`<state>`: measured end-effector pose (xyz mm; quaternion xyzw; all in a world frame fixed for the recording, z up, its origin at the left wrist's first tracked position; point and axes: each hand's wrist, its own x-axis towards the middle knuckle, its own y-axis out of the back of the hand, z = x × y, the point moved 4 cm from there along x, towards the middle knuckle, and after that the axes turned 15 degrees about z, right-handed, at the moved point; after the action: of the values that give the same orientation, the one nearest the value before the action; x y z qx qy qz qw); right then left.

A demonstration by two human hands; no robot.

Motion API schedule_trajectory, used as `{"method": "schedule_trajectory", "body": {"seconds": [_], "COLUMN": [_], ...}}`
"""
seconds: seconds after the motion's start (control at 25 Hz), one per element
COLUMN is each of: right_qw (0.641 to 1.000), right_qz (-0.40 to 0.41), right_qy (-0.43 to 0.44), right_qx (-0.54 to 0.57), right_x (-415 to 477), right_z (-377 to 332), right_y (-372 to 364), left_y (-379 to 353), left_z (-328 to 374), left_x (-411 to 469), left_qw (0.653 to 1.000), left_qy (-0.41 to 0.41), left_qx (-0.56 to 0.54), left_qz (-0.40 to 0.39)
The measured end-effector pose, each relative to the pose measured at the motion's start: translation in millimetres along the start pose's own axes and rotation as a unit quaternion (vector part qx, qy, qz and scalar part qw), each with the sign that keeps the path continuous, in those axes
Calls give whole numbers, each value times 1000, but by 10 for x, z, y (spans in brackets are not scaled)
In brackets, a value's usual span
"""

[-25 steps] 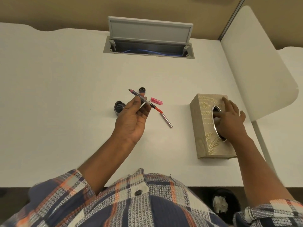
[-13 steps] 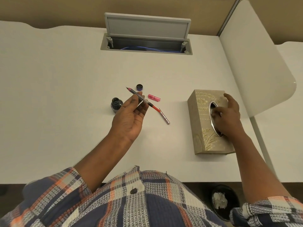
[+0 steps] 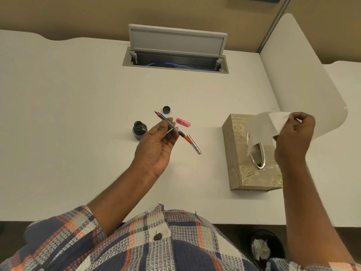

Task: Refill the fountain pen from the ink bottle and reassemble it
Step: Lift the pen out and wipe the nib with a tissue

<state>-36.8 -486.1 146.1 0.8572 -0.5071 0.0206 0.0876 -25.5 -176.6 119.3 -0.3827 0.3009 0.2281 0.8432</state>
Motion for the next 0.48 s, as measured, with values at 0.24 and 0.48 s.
{"method": "schedule_trajectory", "body": {"seconds": [0.24, 0.48], "right_qw": [973, 872], "right_qz": [-222, -446], "right_qy": [-69, -201], "right_qx": [9, 37], "right_x": [-888, -1688], "right_z": [-341, -349], "right_y": [-591, -1105], "left_y": [26, 208], "left_z": [94, 310], "left_x": [-138, -206], "left_qw": [999, 999], "left_qy": [-15, -29], "left_qx": [24, 24], "left_qz": [-30, -36]}}
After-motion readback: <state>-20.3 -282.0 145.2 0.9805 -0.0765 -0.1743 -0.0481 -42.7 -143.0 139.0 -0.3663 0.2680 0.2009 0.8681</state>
